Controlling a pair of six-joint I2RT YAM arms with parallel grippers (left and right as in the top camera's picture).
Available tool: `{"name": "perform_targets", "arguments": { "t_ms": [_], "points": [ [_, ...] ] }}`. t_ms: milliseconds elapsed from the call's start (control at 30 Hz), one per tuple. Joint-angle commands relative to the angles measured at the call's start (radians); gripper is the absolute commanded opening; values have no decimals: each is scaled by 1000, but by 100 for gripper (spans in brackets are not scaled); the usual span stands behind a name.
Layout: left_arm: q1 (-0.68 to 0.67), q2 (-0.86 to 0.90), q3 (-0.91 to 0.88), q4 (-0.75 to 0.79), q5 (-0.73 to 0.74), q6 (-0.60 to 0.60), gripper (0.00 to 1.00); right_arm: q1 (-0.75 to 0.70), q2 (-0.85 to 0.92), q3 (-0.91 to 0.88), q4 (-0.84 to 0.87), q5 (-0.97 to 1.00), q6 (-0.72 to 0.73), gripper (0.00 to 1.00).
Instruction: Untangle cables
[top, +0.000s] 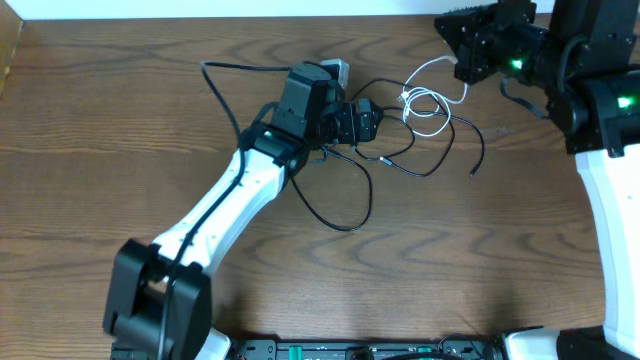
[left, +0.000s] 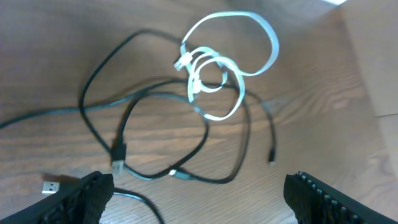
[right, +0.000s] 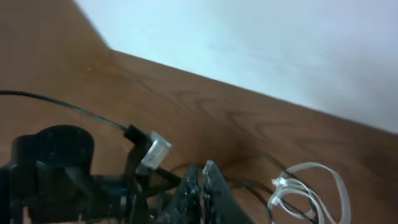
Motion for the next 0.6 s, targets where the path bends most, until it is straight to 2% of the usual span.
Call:
{"name": "perform_targets", "arguments": {
  "t_ms": [0,67,133,300,433,567],
  "points": [
    [3,82,14,-2,-3,-5,93,-3,59,5,-25,172,47,13],
    [3,105,14,-3,-3,-17,93,-4,109,4,-37,245,48,33],
    [3,117,14,-6,-3,-19,92,-5,169,5,-47,284,44,43],
    [6,117,14,-6,-12,-19,93,-8,337,4,-43,283,51,43],
    [14,117,14,-14,-14,-19,93,-8,455,4,-24,283,132,36],
    [30,117,14,-26,-14,-19,92,-8,557,4,11,282,188,36]
  ]
}}
